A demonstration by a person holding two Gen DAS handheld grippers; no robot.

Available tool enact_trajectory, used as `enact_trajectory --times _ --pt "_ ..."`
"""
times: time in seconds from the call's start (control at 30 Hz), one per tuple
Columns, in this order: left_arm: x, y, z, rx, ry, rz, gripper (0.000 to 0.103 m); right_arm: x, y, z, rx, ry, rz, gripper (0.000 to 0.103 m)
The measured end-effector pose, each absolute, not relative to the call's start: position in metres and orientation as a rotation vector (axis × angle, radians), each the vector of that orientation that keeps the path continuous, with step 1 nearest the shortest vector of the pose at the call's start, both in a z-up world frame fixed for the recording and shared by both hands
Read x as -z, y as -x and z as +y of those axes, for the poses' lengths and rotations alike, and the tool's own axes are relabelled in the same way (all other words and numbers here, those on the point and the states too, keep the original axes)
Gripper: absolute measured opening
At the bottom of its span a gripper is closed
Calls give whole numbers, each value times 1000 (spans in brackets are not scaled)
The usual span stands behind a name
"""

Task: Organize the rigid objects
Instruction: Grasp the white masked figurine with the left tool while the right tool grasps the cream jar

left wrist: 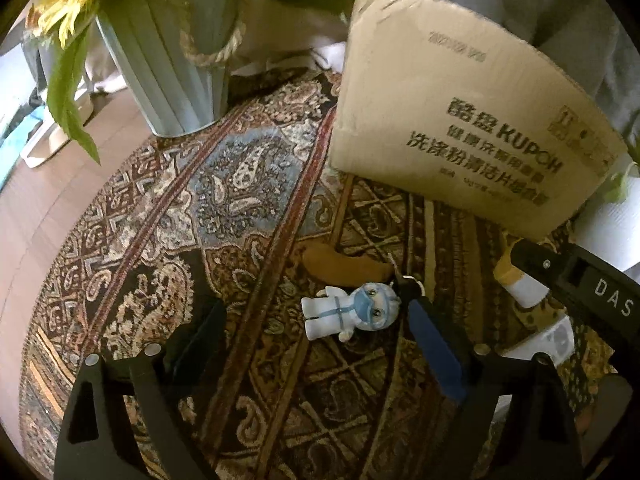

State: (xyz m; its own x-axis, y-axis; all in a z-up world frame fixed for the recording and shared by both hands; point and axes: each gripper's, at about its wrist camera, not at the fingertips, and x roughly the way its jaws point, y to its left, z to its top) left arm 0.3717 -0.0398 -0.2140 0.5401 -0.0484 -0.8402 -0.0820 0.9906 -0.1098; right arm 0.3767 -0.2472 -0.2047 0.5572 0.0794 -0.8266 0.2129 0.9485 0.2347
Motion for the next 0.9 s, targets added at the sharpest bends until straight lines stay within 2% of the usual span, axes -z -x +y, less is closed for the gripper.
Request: enact_trajectory --times 0.17,0.33,0.43,0.5,0.57,0.7,0.9 --pt "222 -378 -38 -20 167 1015 88 213 -383 -245 84 -327 999 75" --pt "227 -382 -40 -13 166 1010 81 221 -388 -245 92 -333 1011 75" --pt "227 -381 -39 -1 165 997 72 226 -391 -245 94 -335 1026 72" --pt "227 -381 -38 3 153 987 62 230 -394 -238 100 -328 1027 68" --pt "227 -382 -39 15 142 983 60 231 -394 -236 101 -319 1023 57" --pt "226 -382 -38 41 145 980 43 232 -393 -232 89 -302 1022 53" --pt "221 -375 -33 59 138 970 43 227 -383 -223 70 -253 1006 52"
